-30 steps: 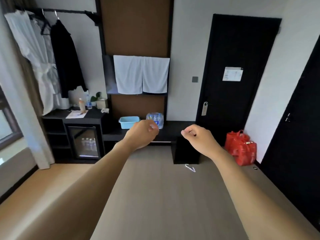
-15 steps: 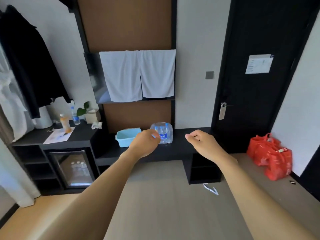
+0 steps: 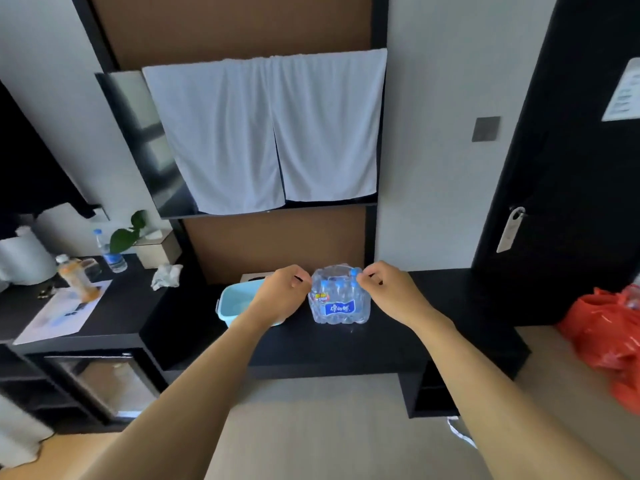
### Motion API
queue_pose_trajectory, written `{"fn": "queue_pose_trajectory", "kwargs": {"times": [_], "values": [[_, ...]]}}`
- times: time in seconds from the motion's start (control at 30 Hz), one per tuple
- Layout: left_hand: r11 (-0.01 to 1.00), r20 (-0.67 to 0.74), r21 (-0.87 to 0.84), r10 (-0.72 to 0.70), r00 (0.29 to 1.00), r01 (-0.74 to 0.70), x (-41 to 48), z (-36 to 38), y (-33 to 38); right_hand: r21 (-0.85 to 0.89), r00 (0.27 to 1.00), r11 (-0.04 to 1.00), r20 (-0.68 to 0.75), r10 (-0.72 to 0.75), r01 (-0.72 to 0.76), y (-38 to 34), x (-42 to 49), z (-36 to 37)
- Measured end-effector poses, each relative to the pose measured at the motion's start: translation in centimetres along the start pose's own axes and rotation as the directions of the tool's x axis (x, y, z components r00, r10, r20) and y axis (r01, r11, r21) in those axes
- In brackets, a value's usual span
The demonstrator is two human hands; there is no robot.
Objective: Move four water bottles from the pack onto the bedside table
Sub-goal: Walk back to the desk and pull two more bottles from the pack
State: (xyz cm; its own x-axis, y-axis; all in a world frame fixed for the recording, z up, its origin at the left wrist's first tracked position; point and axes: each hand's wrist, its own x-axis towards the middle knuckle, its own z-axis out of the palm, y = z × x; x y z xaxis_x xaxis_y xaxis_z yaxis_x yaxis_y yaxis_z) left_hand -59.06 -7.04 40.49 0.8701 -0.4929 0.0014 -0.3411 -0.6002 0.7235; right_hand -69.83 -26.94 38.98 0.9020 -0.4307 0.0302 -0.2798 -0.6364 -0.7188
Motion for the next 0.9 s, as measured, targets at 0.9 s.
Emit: {"fn": "queue_pose_trajectory", "kwargs": {"times": [0.9], "values": [[0.909,0.45,0.413,-0.247,0.858,0.045,54.9,27.6,-28.3,-0.241,0.925,0.95,0.274,0.263,-0.198,26.5,51.9,26.6]]}}
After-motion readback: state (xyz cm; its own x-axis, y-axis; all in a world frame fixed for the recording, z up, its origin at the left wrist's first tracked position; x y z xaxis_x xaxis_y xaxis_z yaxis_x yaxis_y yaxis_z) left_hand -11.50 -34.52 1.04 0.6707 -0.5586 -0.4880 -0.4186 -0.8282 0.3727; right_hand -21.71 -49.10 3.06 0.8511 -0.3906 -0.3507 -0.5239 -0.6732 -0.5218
